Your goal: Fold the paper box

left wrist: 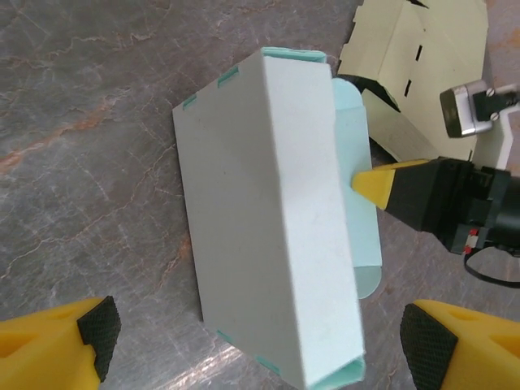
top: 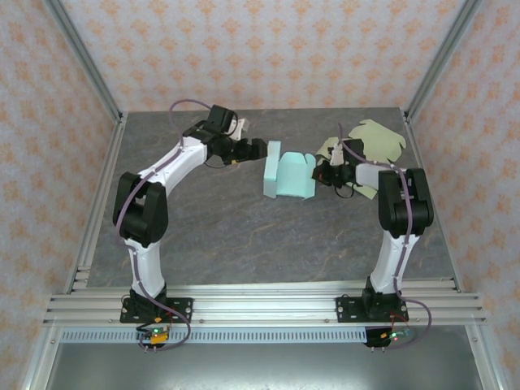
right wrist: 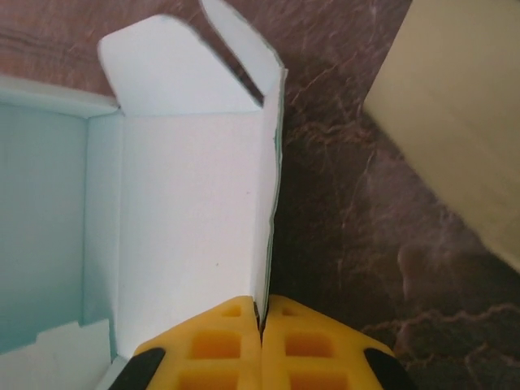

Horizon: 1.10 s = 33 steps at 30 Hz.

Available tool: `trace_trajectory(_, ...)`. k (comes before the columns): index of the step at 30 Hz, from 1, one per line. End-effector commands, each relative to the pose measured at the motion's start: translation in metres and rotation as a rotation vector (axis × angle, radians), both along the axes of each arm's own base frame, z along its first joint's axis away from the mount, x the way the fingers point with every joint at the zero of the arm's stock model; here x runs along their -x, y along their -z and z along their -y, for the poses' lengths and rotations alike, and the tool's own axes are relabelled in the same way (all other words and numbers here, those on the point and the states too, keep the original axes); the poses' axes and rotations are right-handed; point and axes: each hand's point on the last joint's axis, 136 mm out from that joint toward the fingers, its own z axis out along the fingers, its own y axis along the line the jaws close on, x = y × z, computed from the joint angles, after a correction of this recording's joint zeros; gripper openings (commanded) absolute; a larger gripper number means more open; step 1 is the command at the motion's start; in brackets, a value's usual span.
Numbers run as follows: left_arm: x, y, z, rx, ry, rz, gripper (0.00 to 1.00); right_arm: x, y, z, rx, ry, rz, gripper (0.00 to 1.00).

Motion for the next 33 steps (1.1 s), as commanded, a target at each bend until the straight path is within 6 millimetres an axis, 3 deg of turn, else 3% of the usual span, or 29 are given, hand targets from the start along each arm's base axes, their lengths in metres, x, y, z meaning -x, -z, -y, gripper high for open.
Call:
trace_trajectory(1,0.005,-0.055,-0.024,0.030,-0.031,0.099,0.94,-0.007,-0.054,-0.012,0.026,-0.095,0.271,0.00)
trace_trajectory(4,0.010,-0.066,-0.037,0.014,-0.013,0.127,0.96,0.001,-0.086,-0.022,0.039,-0.169,0.408,0.00)
trace_trajectory(8,0.015,-0.066,-0.058,-0.068,-0.052,0.137,0.98,0.014,-0.112,-0.029,0.227,-0.306,0.494,0.00)
trace_trajectory(12,0.023,-0.075,-0.054,-0.027,-0.020,0.178,1.00,0.027,-0.139,-0.030,0.437,-0.443,0.595,0.00)
trace_trajectory(18,0.033,-0.058,-0.056,-0.027,-0.019,0.167,1.00,0.053,-0.181,-0.032,0.562,-0.598,0.793,0.00)
trace_trajectory(24,0.041,-0.027,-0.037,0.063,0.054,0.077,1.00,0.081,-0.200,-0.035,0.670,-0.765,1.043,0.00)
trace_trajectory(29,0.047,-0.036,-0.022,0.150,0.131,0.126,1.00,0.092,-0.206,-0.039,0.694,-0.842,1.140,0.00)
trace_trajectory(33,0.060,-0.030,-0.009,0.163,0.215,0.104,1.00,0.094,-0.211,-0.043,0.672,-0.847,1.171,0.00)
